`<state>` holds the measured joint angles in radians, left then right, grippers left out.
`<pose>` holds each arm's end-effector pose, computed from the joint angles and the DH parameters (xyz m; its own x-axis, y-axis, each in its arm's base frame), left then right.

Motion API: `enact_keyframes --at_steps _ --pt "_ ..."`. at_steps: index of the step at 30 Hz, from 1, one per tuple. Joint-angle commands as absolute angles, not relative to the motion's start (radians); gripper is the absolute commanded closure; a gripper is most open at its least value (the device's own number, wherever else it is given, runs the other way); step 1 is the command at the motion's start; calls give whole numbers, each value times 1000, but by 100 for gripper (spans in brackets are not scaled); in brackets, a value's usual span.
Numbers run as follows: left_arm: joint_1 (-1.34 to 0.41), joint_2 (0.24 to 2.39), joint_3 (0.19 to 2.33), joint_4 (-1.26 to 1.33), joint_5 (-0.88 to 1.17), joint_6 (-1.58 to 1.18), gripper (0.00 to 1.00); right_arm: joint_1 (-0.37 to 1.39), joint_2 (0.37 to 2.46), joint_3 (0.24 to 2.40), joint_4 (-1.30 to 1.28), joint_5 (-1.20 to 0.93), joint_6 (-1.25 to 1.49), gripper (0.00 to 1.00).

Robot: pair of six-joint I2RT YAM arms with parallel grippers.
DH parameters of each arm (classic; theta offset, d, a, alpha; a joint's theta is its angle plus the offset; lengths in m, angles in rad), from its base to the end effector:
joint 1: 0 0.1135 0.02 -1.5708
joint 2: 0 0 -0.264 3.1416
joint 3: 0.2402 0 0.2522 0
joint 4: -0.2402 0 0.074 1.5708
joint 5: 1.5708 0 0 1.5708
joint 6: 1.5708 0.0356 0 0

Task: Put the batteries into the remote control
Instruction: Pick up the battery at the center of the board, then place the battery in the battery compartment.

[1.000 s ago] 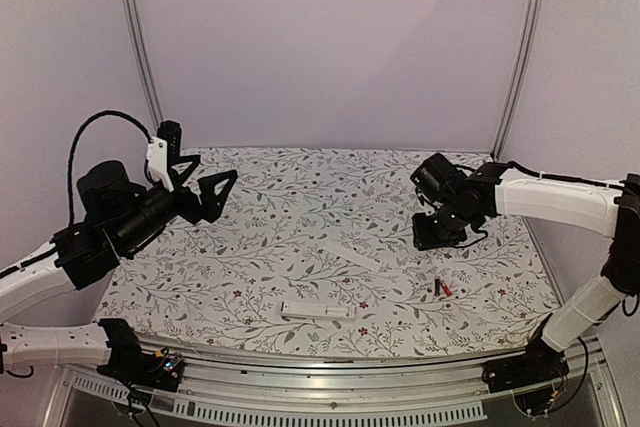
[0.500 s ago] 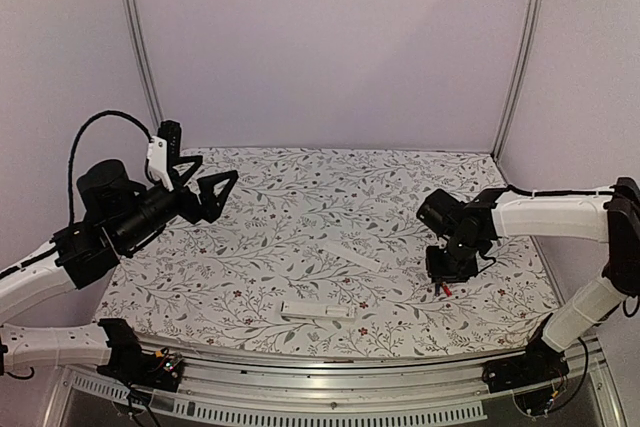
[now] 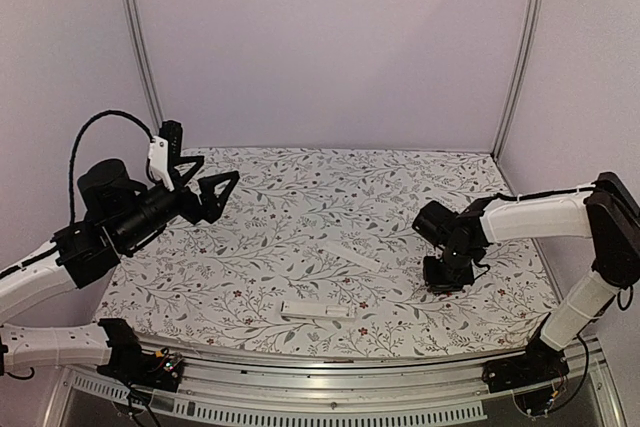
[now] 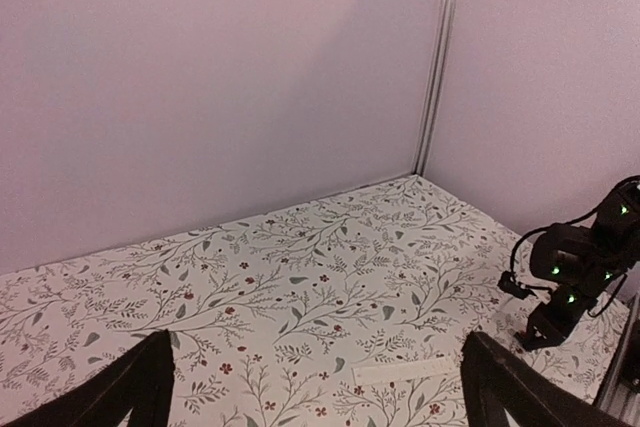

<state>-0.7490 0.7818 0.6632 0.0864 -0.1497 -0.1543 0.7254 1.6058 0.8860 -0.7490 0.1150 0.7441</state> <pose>0.1443 -0.1269 0.3266 -0.1100 -0.1052 -0.9883 0.5538 0.8192 -0.1489 0.2003 0.1722 0.1522 -0.9881 0.0232 -0.1522 0.0257 0.9996 -0.0150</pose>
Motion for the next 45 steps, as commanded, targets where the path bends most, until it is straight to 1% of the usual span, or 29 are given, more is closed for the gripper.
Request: enact_keyframes --at_steps 1,7,12,19,23,26,29,30,34,39,45 --pt "-735 782 671 92 -133 -144 0 722 1631 868 -727 113 741 84" --pt "-730 781 672 93 -126 -151 0 722 1648 863 -710 113 730 88" --pt "-729 779 673 94 -125 -154 0 721 1653 864 -691 97 712 100" --pt "-729 774 673 95 -117 -156 0 726 1602 891 -605 26 608 100" --pt "-729 763 671 97 -93 -152 1 776 1538 947 -542 15 479 100" --pt "-729 750 666 102 -61 -143 2 874 1467 981 -433 11 293 100" --pt "-729 736 661 111 -17 -130 2 994 1382 995 -323 -43 46 100" --pt "-729 733 660 115 -9 -129 2 1016 1360 997 -294 -63 -63 100" --pt "-729 727 654 127 59 -131 2 1054 1320 1020 -221 -141 -256 100" --pt "-729 723 644 128 114 -138 3 1088 1329 1069 -163 -191 -379 100" --pt "-730 731 640 132 169 -134 5 1097 1363 1137 -140 -242 -418 100"
